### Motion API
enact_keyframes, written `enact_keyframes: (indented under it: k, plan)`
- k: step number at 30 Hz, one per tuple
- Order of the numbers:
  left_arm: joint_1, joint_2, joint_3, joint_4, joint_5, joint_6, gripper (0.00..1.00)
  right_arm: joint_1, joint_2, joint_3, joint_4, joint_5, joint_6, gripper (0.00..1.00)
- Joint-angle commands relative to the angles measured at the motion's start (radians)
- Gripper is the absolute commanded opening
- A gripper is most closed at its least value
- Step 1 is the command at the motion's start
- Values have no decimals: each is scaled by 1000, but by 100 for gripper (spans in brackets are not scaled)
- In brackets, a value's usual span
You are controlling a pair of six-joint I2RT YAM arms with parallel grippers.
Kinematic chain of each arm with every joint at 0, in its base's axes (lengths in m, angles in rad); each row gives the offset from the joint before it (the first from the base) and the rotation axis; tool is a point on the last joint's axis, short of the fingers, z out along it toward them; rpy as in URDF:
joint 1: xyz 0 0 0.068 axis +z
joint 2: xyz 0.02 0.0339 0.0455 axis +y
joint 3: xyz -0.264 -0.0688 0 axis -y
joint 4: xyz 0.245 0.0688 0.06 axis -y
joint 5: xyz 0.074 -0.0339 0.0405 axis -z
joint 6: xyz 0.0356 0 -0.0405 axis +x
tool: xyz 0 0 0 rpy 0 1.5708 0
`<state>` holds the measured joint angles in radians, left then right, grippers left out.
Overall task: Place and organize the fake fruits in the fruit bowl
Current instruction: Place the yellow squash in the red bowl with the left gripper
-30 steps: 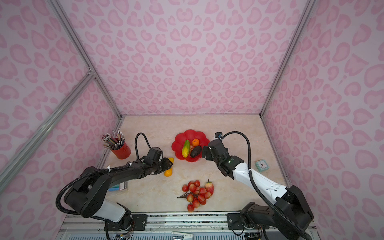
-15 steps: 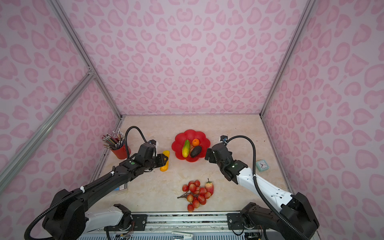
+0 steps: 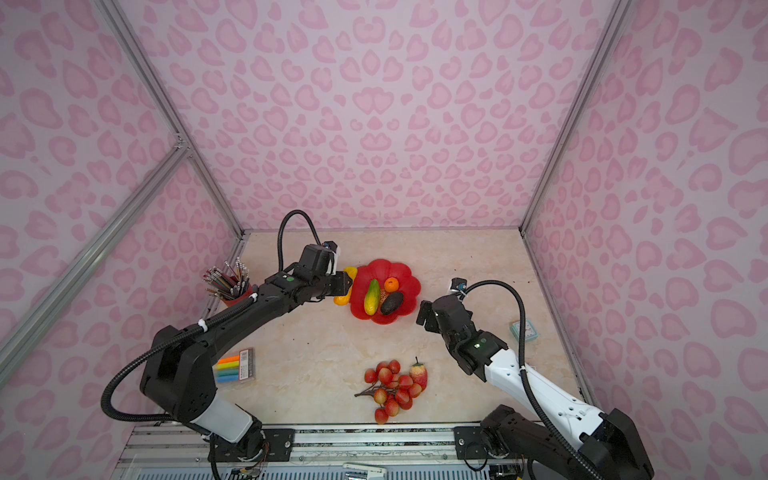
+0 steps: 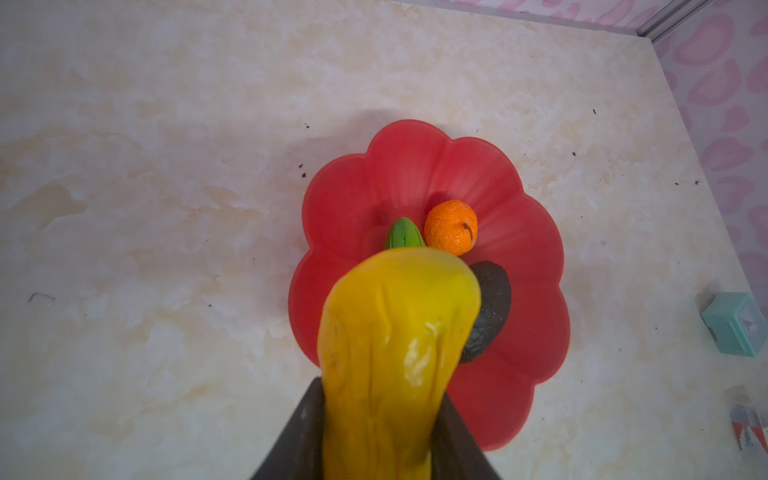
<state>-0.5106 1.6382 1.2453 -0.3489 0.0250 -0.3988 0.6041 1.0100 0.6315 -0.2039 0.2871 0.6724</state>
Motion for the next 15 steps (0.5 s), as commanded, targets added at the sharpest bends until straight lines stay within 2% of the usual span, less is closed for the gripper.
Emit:
enact_keyframes:
  k: [1,15]
  plan:
    - [0,71,69,-27,-28,14,37,0,-33,-22,-10,30,10,97]
    - [-2,345,254,-51,19,-8,39,-17,-117,-33,-70,44,0,97]
